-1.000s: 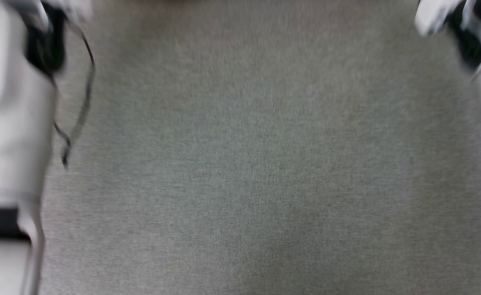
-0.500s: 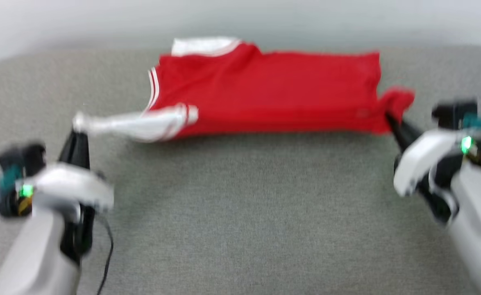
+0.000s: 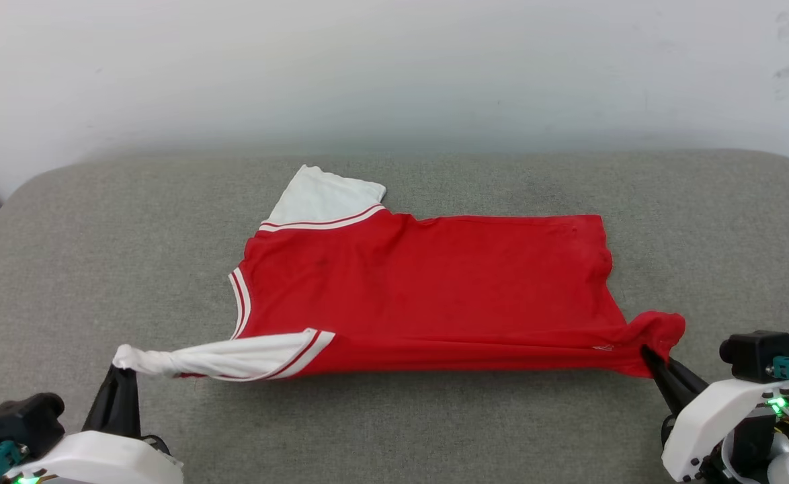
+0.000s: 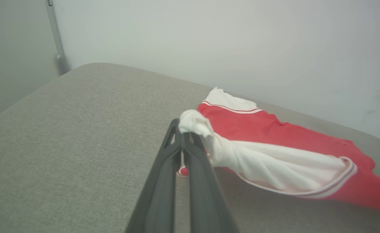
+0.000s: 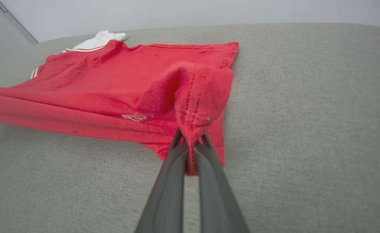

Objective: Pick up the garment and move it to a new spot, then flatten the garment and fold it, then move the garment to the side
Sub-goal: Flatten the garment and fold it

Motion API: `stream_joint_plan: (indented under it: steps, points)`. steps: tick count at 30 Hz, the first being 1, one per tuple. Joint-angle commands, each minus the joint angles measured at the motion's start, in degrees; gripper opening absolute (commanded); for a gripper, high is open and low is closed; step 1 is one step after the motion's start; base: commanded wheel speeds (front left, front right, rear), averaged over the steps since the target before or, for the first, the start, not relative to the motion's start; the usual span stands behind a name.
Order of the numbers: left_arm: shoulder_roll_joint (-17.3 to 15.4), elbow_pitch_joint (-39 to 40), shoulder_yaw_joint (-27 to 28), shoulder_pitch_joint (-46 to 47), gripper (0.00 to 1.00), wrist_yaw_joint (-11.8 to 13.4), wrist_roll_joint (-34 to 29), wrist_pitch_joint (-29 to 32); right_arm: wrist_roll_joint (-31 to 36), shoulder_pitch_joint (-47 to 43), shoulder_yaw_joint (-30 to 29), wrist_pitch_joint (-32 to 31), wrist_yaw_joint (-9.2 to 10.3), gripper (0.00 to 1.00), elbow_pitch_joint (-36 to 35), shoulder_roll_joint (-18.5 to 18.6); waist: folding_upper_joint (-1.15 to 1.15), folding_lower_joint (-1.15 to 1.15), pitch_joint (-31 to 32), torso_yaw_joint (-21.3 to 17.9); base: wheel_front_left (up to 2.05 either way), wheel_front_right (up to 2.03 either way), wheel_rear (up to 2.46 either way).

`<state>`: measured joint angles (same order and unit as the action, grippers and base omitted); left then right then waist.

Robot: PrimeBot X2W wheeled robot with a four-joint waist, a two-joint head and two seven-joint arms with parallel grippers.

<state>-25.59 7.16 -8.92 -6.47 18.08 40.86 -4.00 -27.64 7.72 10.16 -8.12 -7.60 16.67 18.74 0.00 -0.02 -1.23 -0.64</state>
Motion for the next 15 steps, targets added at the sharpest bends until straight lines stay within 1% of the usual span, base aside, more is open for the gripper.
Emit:
stream_joint_plan:
  steps: [1,4,7,11,15]
  points:
    - [-1.1,3.6,0.6,-1.0,0.0,1.7,-1.0,0.8,1.5,-2.9,-3.0,-2.8,0.17,0.0,-4.8,-1.2,0.0,0.02,-0.2,-0.1,0.0,0.0,0.0]
    - [-1.6,6.1,-0.3,0.2,0.0,2.0,-1.6,2.0,3.5,-4.9,-5.5,-6.4,0.16,0.0,-9.9,-3.4,0.0,0.02,-0.8,-0.2,0.0,0.0,0.0]
    - [-1.8,5.7,-1.6,3.4,0.0,0.8,-2.0,2.7,4.7,-4.0,-6.7,-9.3,0.15,0.0,-12.4,-5.0,0.0,0.02,-2.1,-0.4,0.0,0.0,0.0]
    - [-1.5,3.0,-2.8,7.2,0.0,-0.8,-1.9,3.2,5.3,-1.8,-7.1,-11.3,0.15,0.0,-12.3,-5.9,0.0,0.02,-3.8,-0.5,0.0,0.0,0.0]
    - [-0.8,-2.1,-4.7,13.1,0.0,-3.2,-1.8,3.9,5.9,1.8,-5.6,-13.4,0.13,0.0,-9.5,-5.7,0.0,0.02,-6.4,-0.9,0.0,0.0,0.0]
